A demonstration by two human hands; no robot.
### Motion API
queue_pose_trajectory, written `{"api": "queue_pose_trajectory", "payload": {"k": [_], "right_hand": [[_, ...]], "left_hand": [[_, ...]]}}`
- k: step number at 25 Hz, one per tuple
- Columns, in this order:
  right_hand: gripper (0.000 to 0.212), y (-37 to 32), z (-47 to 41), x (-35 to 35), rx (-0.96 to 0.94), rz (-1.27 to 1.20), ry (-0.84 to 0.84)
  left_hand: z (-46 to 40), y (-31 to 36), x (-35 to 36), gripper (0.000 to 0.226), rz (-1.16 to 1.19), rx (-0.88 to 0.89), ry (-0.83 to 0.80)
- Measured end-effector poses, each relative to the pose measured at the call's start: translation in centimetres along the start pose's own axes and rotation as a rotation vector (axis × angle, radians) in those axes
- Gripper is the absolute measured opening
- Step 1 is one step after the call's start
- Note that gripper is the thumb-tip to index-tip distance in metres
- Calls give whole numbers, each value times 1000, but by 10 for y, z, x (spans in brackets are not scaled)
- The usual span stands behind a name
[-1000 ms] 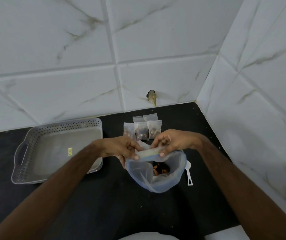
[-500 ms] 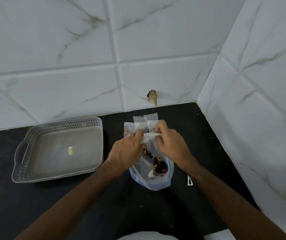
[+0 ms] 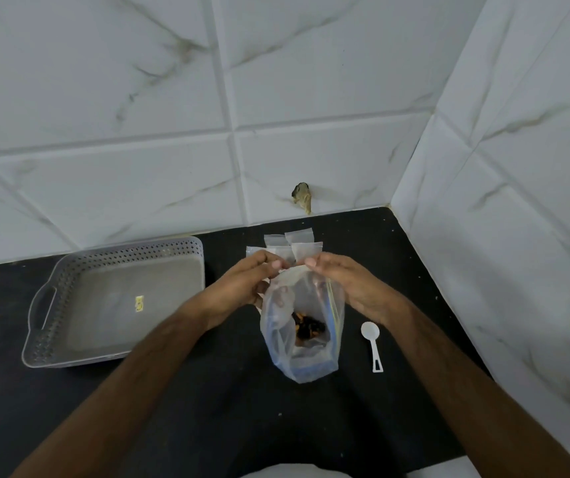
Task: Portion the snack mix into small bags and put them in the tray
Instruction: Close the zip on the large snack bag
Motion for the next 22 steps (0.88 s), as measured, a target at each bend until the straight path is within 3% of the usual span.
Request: {"api": "queue_pose_trajectory", "payload": {"k": [3, 6, 10, 14, 16, 19, 21, 22], "right_hand": [[36, 0, -1, -4, 34, 31, -39], [34, -9, 0, -10, 29, 20, -189], [21, -34, 8, -21, -37, -43, -345], [21, -50, 7, -21, -133, 152, -281], [26, -57, 5, -19, -197, 316, -123], [29, -67, 8, -20, -333, 595, 379], [28, -69, 18, -13, -449, 925, 665], [27, -68, 20, -10, -477, 1048, 719]], "left_hand": [[4, 7, 3, 35, -50, 52, -62], [11, 29, 8, 35, -292, 198, -23], [30, 64, 22, 29, -924, 571, 271], [34, 73, 24, 15, -942, 629, 477], [34, 71, 22, 16, -879, 647, 527], [36, 66, 13, 14, -801, 612, 515], [34, 62, 13, 12, -958, 572, 457], [34, 61, 13, 13, -1028, 567, 441]]}}
Point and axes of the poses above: each hand's wrist, its own z-axis away from the middle knuckle, its own x-axis out of the palm, y = z × x, the point moved 4 cm from there along -z, towards the middle knuckle, and after that the axes turned 11 degrees about z, right-handed, at the moved point
